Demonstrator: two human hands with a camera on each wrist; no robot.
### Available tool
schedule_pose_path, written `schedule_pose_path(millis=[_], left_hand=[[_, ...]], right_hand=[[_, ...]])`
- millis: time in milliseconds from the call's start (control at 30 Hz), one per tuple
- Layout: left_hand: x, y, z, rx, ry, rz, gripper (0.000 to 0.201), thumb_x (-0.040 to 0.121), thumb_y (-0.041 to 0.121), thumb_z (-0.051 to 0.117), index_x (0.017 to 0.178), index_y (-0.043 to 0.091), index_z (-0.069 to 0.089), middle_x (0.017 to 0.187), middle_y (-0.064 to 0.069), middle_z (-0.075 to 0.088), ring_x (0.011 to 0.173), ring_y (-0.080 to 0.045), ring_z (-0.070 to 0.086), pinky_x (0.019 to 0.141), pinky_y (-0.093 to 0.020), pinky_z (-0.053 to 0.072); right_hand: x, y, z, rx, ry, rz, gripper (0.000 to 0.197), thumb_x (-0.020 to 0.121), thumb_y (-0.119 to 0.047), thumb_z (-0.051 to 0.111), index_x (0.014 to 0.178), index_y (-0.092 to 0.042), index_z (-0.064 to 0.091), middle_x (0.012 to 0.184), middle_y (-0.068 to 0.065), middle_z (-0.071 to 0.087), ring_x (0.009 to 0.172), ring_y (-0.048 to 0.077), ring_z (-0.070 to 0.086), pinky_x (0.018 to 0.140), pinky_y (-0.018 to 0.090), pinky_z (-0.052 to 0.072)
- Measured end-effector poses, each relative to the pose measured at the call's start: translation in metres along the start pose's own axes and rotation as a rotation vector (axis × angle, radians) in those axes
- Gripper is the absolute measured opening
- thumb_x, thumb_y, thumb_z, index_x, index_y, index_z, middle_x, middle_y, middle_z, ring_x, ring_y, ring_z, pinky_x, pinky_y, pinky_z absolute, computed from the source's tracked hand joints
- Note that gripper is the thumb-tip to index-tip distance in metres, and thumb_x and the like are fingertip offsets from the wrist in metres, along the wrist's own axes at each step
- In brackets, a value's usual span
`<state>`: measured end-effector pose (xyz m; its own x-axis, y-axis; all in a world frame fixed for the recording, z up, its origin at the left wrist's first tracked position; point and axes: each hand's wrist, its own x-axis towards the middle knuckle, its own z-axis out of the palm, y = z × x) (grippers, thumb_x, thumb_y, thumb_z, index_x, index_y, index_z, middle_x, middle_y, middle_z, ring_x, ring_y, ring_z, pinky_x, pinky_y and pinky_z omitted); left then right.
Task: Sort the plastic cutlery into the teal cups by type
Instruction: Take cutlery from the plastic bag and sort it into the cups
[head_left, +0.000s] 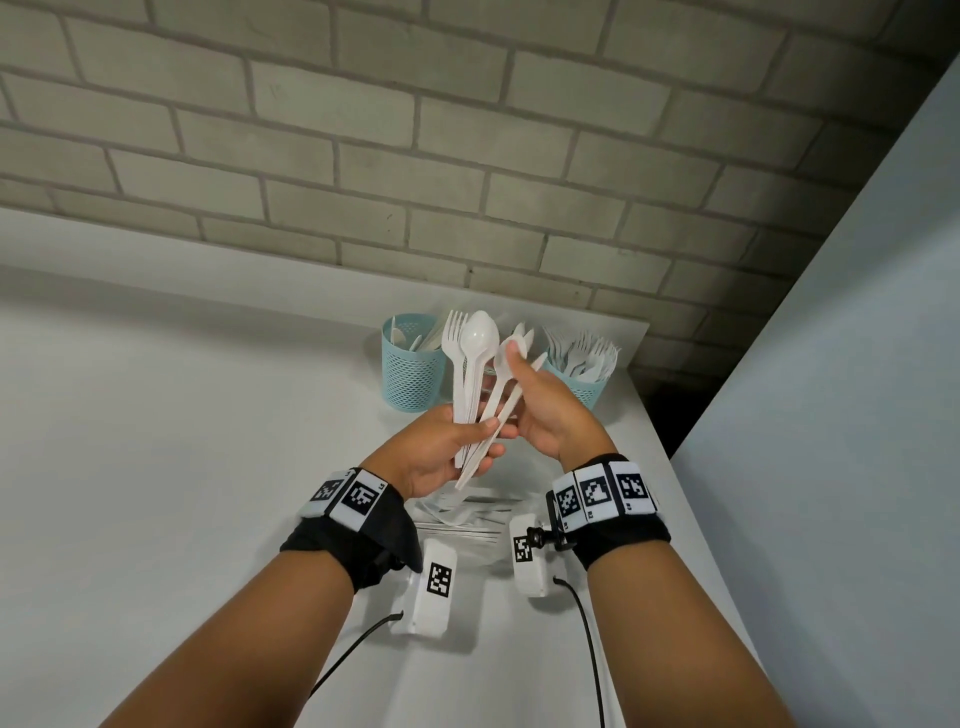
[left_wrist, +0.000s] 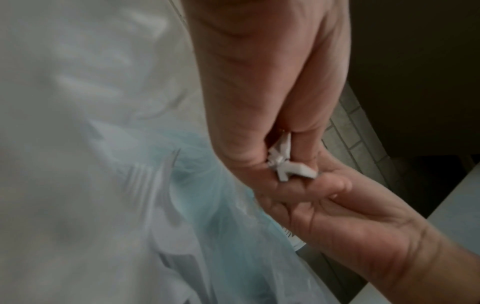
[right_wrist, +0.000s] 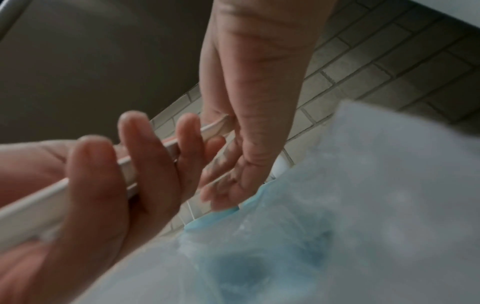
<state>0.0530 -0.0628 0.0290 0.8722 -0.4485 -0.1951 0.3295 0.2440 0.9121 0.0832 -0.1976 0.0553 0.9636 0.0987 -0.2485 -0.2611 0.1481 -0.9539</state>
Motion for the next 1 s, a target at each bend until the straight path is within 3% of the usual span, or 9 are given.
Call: schedule_pose_path(millis=[133, 233, 367, 433, 500, 600, 767, 900, 1000], left_hand=[[0.002, 0.000, -0.001, -0.002, 0.026, 0.010, 0.017, 0.093, 0.007, 0.052, 0.108, 0.008, 0.061, 0.079, -0.002, 0.071, 0.061, -0.006, 0.066, 0.055, -0.020, 0.054], [0.001, 0.000, -0.002, 0.002, 0.024, 0.012, 0.015, 0.095, 0.009, 0.051, 0.101, 0.013, 0.063, 0.078, -0.001, 0.073, 0.065, -0.009, 0.069, 0.059, -0.021, 0.057], [0.002, -0.005, -0.007, 0.018, 0.049, 0.005, 0.015, 0.094, 0.011, 0.051, 0.099, 0.012, 0.065, 0.089, -0.005, 0.073, 0.077, -0.012, 0.071, 0.072, -0.024, 0.057], [0.003, -0.007, -0.010, 0.009, 0.077, -0.007, 0.014, 0.093, 0.008, 0.054, 0.103, 0.007, 0.064, 0.095, -0.009, 0.071, 0.079, -0.014, 0.071, 0.074, -0.024, 0.057], [0.005, -0.008, -0.013, -0.021, 0.102, -0.022, 0.016, 0.091, 0.006, 0.056, 0.106, 0.004, 0.062, 0.098, -0.012, 0.070, 0.076, -0.016, 0.072, 0.071, -0.022, 0.058], [0.003, -0.008, -0.014, -0.004, 0.134, -0.039, 0.021, 0.092, 0.012, 0.057, 0.111, 0.005, 0.061, 0.088, -0.004, 0.069, 0.059, -0.007, 0.064, 0.052, -0.013, 0.051], [0.002, -0.008, -0.015, 0.034, 0.123, -0.045, 0.037, 0.096, 0.040, 0.044, 0.117, 0.013, 0.058, 0.067, 0.005, 0.042, 0.044, -0.002, 0.027, 0.039, -0.011, 0.023], [-0.003, -0.004, -0.017, -0.007, 0.117, -0.038, 0.025, 0.098, 0.045, 0.035, 0.113, 0.031, 0.050, 0.065, 0.004, 0.039, 0.044, -0.003, 0.022, 0.035, -0.011, 0.019], [-0.006, -0.003, -0.021, 0.031, 0.186, 0.077, 0.022, 0.101, 0.037, 0.032, 0.115, 0.031, 0.048, 0.066, 0.003, 0.040, 0.042, -0.003, 0.023, 0.035, -0.012, 0.019]], right_hand=[[-0.006, 0.005, 0.003, -0.198, -0.095, 0.084, 0.046, 0.095, -0.049, 0.039, 0.104, -0.011, 0.064, 0.083, 0.007, 0.069, 0.066, 0.015, 0.064, 0.062, 0.028, 0.055], [-0.005, 0.004, 0.004, -0.136, -0.041, 0.098, 0.053, 0.097, -0.051, 0.029, 0.101, -0.011, 0.064, 0.086, 0.008, 0.070, 0.076, 0.020, 0.066, 0.072, 0.033, 0.054], [0.005, 0.002, -0.001, 0.012, 0.153, -0.053, 0.057, 0.100, -0.047, 0.020, 0.118, -0.009, 0.058, 0.107, 0.011, 0.068, 0.089, 0.017, 0.063, 0.079, 0.034, 0.050], [0.008, -0.002, -0.004, 0.112, 0.258, -0.136, 0.052, 0.101, -0.043, 0.022, 0.121, -0.007, 0.054, 0.094, 0.008, 0.068, 0.074, 0.013, 0.061, 0.067, 0.027, 0.050], [0.008, -0.006, -0.007, 0.158, 0.329, -0.202, 0.047, 0.102, -0.041, 0.027, 0.119, -0.008, 0.056, 0.073, 0.001, 0.058, 0.052, 0.008, 0.046, 0.046, 0.018, 0.039], [0.009, -0.009, -0.011, 0.082, 0.380, -0.255, 0.042, 0.100, -0.039, 0.037, 0.113, -0.009, 0.062, 0.062, -0.003, 0.040, 0.038, 0.002, 0.029, 0.035, 0.015, 0.024], [0.013, -0.007, -0.012, 0.047, 0.407, -0.190, 0.026, 0.099, -0.036, 0.042, 0.098, -0.013, 0.055, 0.062, -0.002, 0.038, 0.046, 0.006, 0.029, 0.037, 0.016, 0.023], [0.021, -0.009, -0.005, 0.114, 0.474, -0.304, 0.026, 0.101, -0.021, 0.032, 0.090, -0.015, 0.054, 0.066, -0.001, 0.047, 0.056, 0.009, 0.041, 0.052, 0.020, 0.034], [0.028, -0.027, 0.004, 0.170, 0.475, -0.503, 0.021, 0.100, -0.007, 0.032, 0.092, -0.019, 0.047, 0.079, 0.001, 0.060, 0.068, 0.009, 0.054, 0.062, 0.018, 0.042]])
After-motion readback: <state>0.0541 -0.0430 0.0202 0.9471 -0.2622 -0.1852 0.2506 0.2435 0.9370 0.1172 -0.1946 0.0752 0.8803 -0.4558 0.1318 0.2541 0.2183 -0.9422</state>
